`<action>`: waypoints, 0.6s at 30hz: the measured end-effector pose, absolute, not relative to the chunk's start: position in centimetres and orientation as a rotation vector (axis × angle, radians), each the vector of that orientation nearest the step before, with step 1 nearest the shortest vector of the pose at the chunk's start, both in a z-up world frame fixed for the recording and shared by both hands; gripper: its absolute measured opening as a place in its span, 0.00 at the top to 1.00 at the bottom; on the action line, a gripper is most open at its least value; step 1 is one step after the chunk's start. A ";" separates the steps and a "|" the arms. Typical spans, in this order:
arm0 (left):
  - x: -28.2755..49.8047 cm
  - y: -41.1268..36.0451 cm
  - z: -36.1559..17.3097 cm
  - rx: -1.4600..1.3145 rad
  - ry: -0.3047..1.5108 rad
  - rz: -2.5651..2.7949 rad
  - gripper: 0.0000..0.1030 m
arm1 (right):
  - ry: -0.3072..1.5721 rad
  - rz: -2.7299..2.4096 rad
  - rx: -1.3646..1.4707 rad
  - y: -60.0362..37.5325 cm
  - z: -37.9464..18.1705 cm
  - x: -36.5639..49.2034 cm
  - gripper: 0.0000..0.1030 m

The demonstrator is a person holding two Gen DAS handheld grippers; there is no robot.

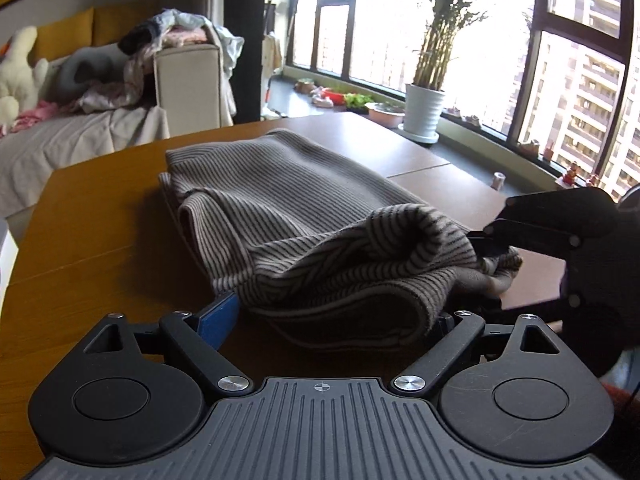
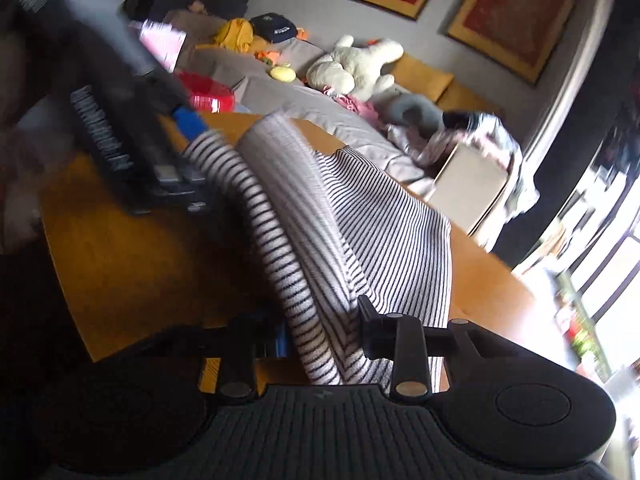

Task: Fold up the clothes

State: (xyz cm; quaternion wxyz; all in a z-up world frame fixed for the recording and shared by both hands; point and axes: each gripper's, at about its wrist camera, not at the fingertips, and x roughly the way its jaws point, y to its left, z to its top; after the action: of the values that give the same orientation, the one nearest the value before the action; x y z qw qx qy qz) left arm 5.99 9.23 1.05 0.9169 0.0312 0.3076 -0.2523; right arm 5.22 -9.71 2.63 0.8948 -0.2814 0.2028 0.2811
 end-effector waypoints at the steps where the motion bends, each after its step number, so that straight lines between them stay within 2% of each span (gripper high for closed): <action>1: 5.4 9.9 1.8 0.049 0.613 -0.551 0.07 | 0.437 0.592 -0.569 -10.1 3.4 5.2 0.73; 7: 6.2 12.7 5.1 0.010 0.481 -0.515 0.07 | 0.513 0.663 -0.614 -11.7 6.7 3.9 0.75; 10: 9.8 11.4 3.9 0.054 0.522 -0.503 0.13 | 0.509 0.685 -0.737 -11.3 7.3 2.4 0.75; 13: 12.3 9.8 1.5 0.163 0.591 -0.487 0.26 | 0.503 0.728 -0.777 -11.4 10.3 2.4 0.76; 18: 13.4 10.1 -0.6 0.168 0.645 -0.560 0.25 | 0.488 0.824 -0.752 -10.9 15.5 7.3 0.77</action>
State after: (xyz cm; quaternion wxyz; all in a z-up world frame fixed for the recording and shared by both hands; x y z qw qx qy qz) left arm 13.44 10.13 -0.62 0.9068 0.0812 0.3123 -0.2713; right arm 7.27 -10.86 15.53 0.8202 -0.3534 0.2294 0.3869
